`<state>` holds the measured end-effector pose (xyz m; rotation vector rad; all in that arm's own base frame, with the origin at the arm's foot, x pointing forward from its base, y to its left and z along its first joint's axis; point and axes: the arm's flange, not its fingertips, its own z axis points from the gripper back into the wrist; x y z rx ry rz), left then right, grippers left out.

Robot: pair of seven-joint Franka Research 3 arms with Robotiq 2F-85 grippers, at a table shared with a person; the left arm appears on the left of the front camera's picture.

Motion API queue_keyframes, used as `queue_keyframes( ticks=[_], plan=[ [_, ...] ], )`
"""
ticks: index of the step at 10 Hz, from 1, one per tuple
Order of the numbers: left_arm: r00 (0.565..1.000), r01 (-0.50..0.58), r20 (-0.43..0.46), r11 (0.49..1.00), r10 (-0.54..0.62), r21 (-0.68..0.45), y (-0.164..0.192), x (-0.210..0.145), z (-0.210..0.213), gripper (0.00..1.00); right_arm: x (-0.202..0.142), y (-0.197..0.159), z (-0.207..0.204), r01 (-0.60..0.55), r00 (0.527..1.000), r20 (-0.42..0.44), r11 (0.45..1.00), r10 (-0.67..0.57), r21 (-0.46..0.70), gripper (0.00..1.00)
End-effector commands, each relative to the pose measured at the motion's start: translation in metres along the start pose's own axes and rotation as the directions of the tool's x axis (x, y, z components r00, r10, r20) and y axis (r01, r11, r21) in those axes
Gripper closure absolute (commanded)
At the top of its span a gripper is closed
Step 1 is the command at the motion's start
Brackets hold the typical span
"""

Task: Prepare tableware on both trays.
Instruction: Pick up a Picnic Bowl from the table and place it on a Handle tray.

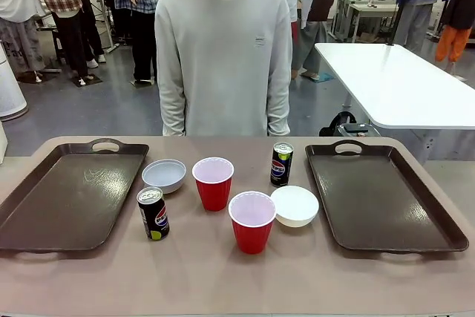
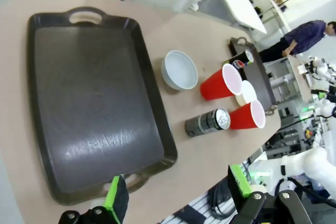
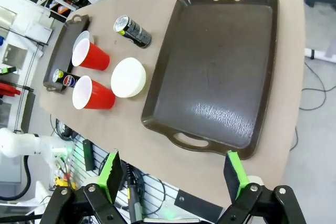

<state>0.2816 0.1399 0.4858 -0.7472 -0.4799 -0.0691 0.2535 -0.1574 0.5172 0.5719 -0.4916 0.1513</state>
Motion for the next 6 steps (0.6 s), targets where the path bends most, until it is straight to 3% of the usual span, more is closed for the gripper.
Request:
queue_keyframes(
  ticks=[1, 6],
  plan=[
    [1.000, -0.006, 0.000, 1.000, 0.006, -0.005, 0.0001, -0.0002, 0.0002, 0.00, -0.0011, -0.0031, -0.0002, 0.007, 1.000, 0.000, 1.000, -0.007, 0.003, 0.00],
    [1.000, -0.006, 0.000, 1.000, 0.006, -0.005, 0.0001, -0.0002, 0.0002, 0.00, -0.0011, -0.0031, -0.0002, 0.007, 1.000, 0.000, 1.000, -0.007, 0.003, 0.00]
  ],
)
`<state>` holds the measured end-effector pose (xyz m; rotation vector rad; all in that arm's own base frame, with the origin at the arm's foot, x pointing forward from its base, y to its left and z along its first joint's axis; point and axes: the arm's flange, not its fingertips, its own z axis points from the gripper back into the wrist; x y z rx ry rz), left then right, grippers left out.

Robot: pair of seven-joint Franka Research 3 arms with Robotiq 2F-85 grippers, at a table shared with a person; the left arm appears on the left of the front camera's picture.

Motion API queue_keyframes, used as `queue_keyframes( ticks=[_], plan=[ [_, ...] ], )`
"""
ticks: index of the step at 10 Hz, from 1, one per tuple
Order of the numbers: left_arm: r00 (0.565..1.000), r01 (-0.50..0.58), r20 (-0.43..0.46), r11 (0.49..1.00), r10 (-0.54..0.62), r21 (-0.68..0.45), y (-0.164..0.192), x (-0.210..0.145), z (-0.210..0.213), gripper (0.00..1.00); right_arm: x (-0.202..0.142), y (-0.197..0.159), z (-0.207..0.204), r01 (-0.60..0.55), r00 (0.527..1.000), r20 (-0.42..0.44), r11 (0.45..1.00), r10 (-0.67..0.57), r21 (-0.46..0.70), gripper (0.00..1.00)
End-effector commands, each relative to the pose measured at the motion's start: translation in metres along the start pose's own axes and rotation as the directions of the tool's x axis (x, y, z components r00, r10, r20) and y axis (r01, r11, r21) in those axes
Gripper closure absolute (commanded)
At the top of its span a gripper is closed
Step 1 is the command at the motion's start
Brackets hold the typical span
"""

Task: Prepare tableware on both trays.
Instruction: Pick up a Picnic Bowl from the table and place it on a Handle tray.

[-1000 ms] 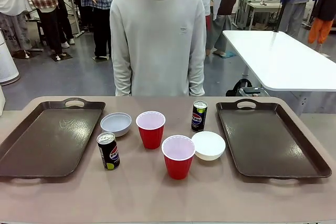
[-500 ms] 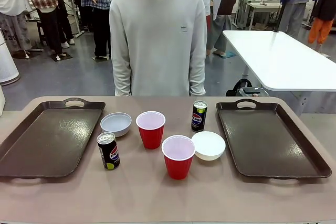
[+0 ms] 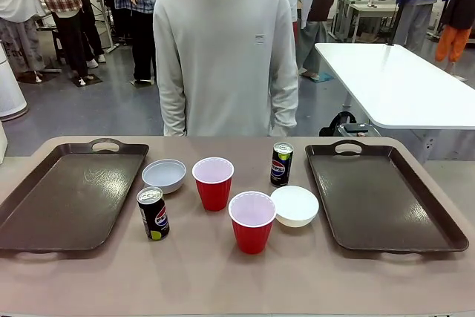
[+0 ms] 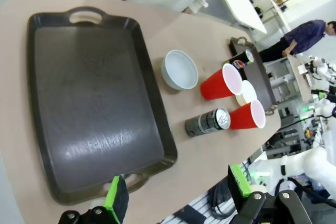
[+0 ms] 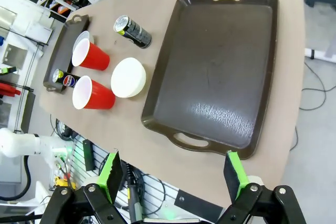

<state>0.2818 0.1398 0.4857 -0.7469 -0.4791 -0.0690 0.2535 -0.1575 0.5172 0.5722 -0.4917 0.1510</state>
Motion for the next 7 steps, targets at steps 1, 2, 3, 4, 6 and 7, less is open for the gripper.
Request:
queue_keyframes(
  ticks=[1, 2, 3, 4, 6, 7],
  plan=[
    [1.000, -0.005, 0.001, 1.000, 0.005, -0.005, 0.000, 0.000, 0.000, 0.00, -0.001, -0.003, 0.000, 0.007, 1.000, 0.000, 1.000, -0.007, 0.003, 0.00],
    [1.000, -0.005, 0.001, 1.000, 0.005, -0.005, 0.000, 0.000, 0.000, 0.00, -0.001, -0.003, 0.000, 0.007, 1.000, 0.000, 1.000, -0.007, 0.003, 0.00],
    [1.000, 0.000, 0.000, 1.000, 0.000, 0.000, 0.000, 0.000, 0.000, 0.00, -0.001, -0.003, 0.000, 0.007, 1.000, 0.000, 1.000, -0.007, 0.003, 0.00],
    [0.998, 0.056, 0.010, 0.985, -0.058, 0.161, -0.013, 0.009, -0.013, 0.00, -0.001, -0.003, 0.000, 0.007, 1.000, 0.000, 1.000, -0.007, 0.003, 0.00],
    [0.989, 0.147, -0.079, 0.916, -0.127, 0.373, -0.061, 0.029, -0.052, 0.00, -0.001, -0.003, 0.000, 0.007, 1.000, 0.000, 1.000, -0.007, 0.003, 0.00],
    [0.975, 0.220, -0.126, 0.844, -0.182, 0.489, -0.093, 0.037, -0.085, 0.00, -0.001, -0.003, 0.000, 0.007, 1.000, 0.000, 1.000, -0.007, 0.003, 0.00]
  ],
)
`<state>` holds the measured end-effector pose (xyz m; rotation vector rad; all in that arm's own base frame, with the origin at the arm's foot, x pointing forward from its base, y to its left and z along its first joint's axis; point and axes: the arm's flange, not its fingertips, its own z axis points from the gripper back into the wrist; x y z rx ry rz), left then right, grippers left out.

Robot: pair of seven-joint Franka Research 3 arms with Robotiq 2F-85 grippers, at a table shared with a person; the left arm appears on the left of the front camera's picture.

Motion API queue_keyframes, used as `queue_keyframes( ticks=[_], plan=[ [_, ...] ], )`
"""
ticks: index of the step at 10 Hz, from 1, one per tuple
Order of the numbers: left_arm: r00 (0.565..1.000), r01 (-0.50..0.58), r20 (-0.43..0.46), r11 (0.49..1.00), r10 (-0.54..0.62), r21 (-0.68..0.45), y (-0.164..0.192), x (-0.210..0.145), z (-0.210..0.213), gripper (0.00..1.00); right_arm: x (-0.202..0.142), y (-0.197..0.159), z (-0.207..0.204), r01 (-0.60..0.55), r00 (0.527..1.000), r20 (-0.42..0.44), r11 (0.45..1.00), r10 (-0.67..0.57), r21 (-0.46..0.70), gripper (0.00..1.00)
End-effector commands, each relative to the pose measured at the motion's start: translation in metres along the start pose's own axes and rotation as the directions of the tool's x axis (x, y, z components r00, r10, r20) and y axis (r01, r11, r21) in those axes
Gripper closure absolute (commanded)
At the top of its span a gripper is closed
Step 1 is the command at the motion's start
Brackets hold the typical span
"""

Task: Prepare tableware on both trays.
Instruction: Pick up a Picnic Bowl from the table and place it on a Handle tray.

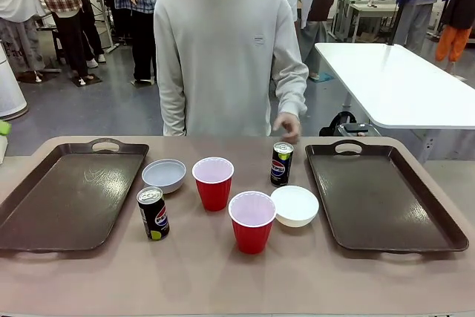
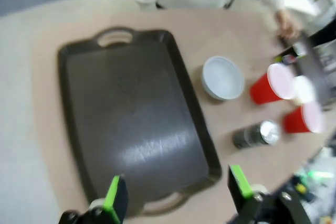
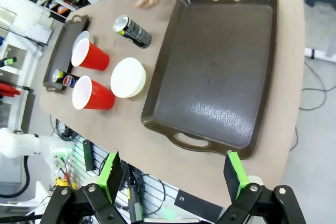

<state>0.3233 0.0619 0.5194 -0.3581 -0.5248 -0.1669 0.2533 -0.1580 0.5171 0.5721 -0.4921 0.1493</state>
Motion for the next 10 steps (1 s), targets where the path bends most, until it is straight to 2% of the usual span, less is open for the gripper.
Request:
queue_keyframes(
  ticks=[1, 4, 5, 6, 8, 10],
  plan=[
    [0.990, 0.125, -0.103, 0.944, -0.098, 0.305, -0.079, 0.018, -0.062, 0.00, -0.001, -0.003, -0.001, 0.006, 1.000, -0.001, 1.000, -0.006, 0.003, 0.00],
    [0.967, 0.232, -0.209, 0.849, -0.147, 0.474, -0.151, 0.050, -0.175, 0.00, -0.001, -0.003, -0.001, 0.006, 1.000, -0.001, 1.000, -0.006, 0.003, 0.00],
    [0.959, 0.254, -0.241, 0.817, -0.146, 0.517, -0.163, 0.054, -0.216, 0.00, -0.001, -0.003, -0.001, 0.006, 1.000, -0.001, 1.000, -0.006, 0.003, 0.00],
    [0.956, 0.237, -0.274, 0.815, -0.101, 0.528, -0.167, 0.060, -0.243, 0.00, -0.001, -0.003, -0.001, 0.006, 1.000, -0.001, 1.000, -0.006, 0.003, 0.00],
    [0.946, 0.158, -0.325, 0.880, -0.005, 0.447, -0.169, 0.080, -0.261, 0.00, -0.001, -0.003, -0.001, 0.006, 1.000, -0.001, 1.000, -0.006, 0.003, 0.00],
    [0.943, 0.087, -0.331, 0.940, 0.029, 0.329, -0.162, 0.097, -0.247, 0.00, -0.001, -0.003, -0.001, 0.006, 1.000, -0.001, 1.000, -0.006, 0.003, 0.00]
  ],
)
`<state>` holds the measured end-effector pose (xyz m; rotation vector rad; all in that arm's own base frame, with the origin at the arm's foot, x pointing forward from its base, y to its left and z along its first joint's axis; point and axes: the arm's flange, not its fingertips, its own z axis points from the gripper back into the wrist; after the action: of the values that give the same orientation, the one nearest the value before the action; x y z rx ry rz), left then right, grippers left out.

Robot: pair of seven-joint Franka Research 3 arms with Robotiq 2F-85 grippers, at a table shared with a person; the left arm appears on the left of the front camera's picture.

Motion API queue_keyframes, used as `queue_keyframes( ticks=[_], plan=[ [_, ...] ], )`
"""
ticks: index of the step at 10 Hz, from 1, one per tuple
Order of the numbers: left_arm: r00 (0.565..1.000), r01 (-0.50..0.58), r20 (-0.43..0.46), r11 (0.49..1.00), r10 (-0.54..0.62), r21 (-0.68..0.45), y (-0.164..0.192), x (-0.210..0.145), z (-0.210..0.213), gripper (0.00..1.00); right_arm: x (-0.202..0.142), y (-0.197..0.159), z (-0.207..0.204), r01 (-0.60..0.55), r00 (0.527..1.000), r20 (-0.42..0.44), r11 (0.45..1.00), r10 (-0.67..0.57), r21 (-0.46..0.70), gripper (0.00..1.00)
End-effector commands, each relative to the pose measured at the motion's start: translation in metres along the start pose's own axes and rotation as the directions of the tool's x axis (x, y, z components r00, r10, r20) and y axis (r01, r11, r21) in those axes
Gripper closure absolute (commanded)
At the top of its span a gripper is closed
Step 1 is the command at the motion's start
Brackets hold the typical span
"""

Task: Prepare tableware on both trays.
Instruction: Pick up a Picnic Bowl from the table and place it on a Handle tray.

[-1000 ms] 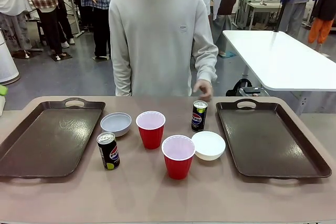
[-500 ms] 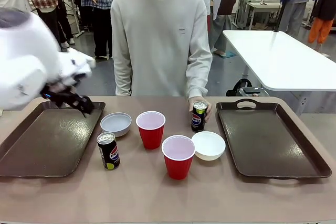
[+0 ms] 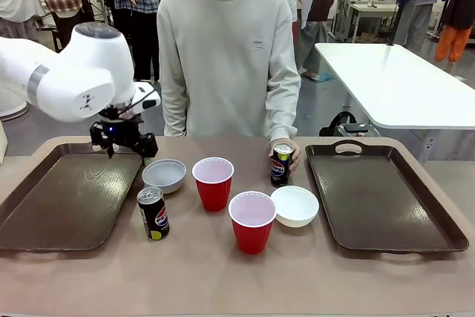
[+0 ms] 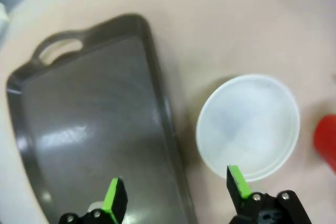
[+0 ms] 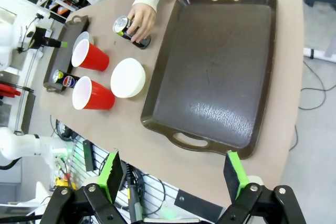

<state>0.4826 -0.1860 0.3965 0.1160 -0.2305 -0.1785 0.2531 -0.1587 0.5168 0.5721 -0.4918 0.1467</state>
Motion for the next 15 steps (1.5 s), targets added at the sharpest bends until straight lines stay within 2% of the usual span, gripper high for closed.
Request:
queue_keyframes(
  ticks=[1, 2, 4, 5, 6, 7, 10, 11, 12, 14, 15],
  plan=[
    [0.999, -0.041, -0.042, 0.974, 0.032, -0.223, 0.008, -0.017, 0.038, 0.00, -0.001, -0.002, -0.001, 0.003, 1.000, -0.001, 1.000, -0.003, 0.004, 0.00],
    [1.000, 0.000, 0.000, 1.000, 0.000, 0.000, 0.000, 0.000, 0.000, 0.00, -0.001, -0.002, -0.001, 0.003, 1.000, -0.001, 1.000, -0.003, 0.004, 0.00],
    [1.000, 0.000, 0.000, 1.000, 0.000, 0.000, 0.000, 0.000, 0.000, 0.00, -0.001, -0.002, -0.001, 0.003, 1.000, -0.001, 1.000, -0.003, 0.004, 0.00],
    [1.000, -0.004, -0.009, 0.996, 0.004, -0.084, 0.001, 0.004, 0.010, 0.00, -0.001, -0.002, -0.001, 0.003, 1.000, -0.001, 1.000, -0.003, 0.004, 0.00],
    [0.999, -0.006, -0.042, 0.993, 0.001, -0.120, 0.003, 0.018, 0.005, 0.00, -0.001, -0.002, -0.001, 0.003, 1.000, -0.001, 1.000, -0.003, 0.004, 0.00],
    [0.997, -0.027, -0.074, 0.992, 0.018, -0.123, 0.002, 0.037, -0.009, 0.00, -0.001, -0.002, -0.001, 0.003, 1.000, -0.001, 1.000, -0.003, 0.004, 0.00],
    [0.991, -0.043, -0.129, 0.994, 0.029, -0.105, 0.004, 0.054, -0.041, 0.00, -0.001, -0.002, -0.001, 0.003, 1.000, -0.001, 1.000, -0.003, 0.004, 0.00],
    [0.988, -0.051, -0.151, 0.991, 0.032, -0.123, 0.008, 0.056, -0.049, 0.20, -0.001, -0.002, -0.001, 0.003, 1.000, -0.001, 1.000, -0.003, 0.004, 0.00],
    [0.980, -0.063, -0.197, 0.982, 0.027, -0.176, 0.009, 0.055, -0.051, 0.59, -0.001, -0.002, -0.001, 0.003, 1.000, -0.001, 1.000, -0.003, 0.004, 0.00],
    [0.979, -0.049, -0.202, 0.978, 0.007, -0.205, 0.002, 0.052, -0.039, 1.00, -0.001, -0.002, -0.001, 0.003, 1.000, -0.001, 1.000, -0.003, 0.004, 0.00],
    [0.978, -0.048, -0.207, 0.979, 0.006, -0.199, -0.001, 0.051, -0.035, 1.00, -0.001, -0.002, -0.001, 0.003, 1.000, -0.001, 1.000, -0.003, 0.004, 0.00]
  ],
)
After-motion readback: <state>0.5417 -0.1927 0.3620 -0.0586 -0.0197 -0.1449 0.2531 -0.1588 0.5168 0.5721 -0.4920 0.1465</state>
